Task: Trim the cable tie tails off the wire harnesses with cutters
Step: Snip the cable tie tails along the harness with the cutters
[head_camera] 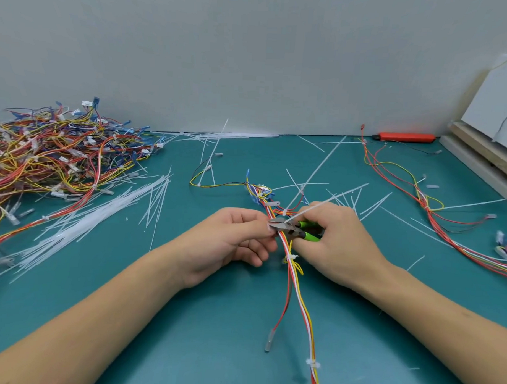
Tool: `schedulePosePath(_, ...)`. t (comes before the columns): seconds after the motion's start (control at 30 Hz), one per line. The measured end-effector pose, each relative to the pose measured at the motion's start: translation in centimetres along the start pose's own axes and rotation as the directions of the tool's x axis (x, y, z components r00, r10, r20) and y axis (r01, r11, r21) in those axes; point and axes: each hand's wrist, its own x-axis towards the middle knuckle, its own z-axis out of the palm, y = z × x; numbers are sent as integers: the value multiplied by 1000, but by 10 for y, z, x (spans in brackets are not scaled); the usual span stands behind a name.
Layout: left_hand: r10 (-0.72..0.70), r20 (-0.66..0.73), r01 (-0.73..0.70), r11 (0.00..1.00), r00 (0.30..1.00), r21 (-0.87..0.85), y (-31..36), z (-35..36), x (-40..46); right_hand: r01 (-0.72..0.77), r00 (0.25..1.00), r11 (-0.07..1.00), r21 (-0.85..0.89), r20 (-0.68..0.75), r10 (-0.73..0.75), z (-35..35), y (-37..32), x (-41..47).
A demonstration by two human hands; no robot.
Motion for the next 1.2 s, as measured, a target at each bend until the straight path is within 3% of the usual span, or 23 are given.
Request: schedulePosePath(1.2,2,13,-2,1000,1000,-13,1,0,0,58,998,995,84,-3,-58,0,0,0)
